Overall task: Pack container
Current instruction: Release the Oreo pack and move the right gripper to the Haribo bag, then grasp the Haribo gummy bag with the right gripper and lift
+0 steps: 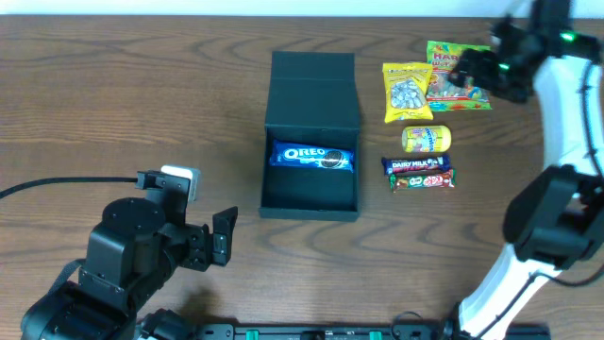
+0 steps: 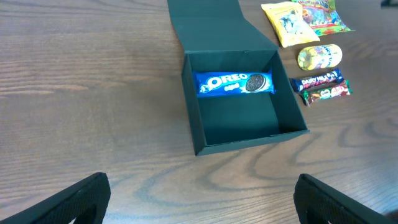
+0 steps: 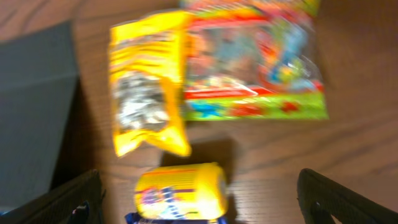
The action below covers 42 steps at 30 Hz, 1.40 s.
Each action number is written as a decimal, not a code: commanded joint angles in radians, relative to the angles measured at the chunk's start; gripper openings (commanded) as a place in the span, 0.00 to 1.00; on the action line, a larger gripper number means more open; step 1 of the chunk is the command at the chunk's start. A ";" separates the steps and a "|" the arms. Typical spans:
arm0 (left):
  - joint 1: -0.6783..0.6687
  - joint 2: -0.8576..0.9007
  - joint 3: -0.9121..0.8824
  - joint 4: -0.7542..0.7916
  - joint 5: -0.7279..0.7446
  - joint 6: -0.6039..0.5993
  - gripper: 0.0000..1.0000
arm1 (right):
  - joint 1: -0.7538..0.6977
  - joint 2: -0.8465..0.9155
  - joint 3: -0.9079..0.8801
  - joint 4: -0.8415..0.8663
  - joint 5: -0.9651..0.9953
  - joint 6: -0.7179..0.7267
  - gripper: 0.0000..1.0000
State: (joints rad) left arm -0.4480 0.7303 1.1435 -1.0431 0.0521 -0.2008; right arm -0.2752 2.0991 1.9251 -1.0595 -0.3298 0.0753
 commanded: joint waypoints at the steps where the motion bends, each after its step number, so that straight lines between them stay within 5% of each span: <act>1: 0.003 -0.002 0.022 0.000 -0.008 0.022 0.95 | -0.057 0.046 -0.006 0.007 -0.170 0.108 0.99; 16: 0.003 -0.002 0.022 -0.008 -0.008 0.021 0.95 | -0.088 0.181 -0.006 0.112 -0.147 0.446 0.97; 33: 0.002 -0.002 0.022 -0.011 -0.007 0.021 0.95 | -0.076 0.310 -0.007 0.253 -0.226 0.456 0.93; 37: 0.002 -0.002 0.022 -0.012 -0.006 0.013 0.95 | -0.072 0.327 -0.007 0.300 -0.235 0.468 0.80; 42: 0.002 -0.002 0.022 -0.013 0.001 -0.002 0.95 | -0.063 0.329 -0.007 0.333 -0.236 0.470 0.39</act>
State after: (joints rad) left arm -0.4480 0.7303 1.1435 -1.0512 0.0525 -0.2024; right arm -0.3538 2.4138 1.9198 -0.7326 -0.5430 0.5396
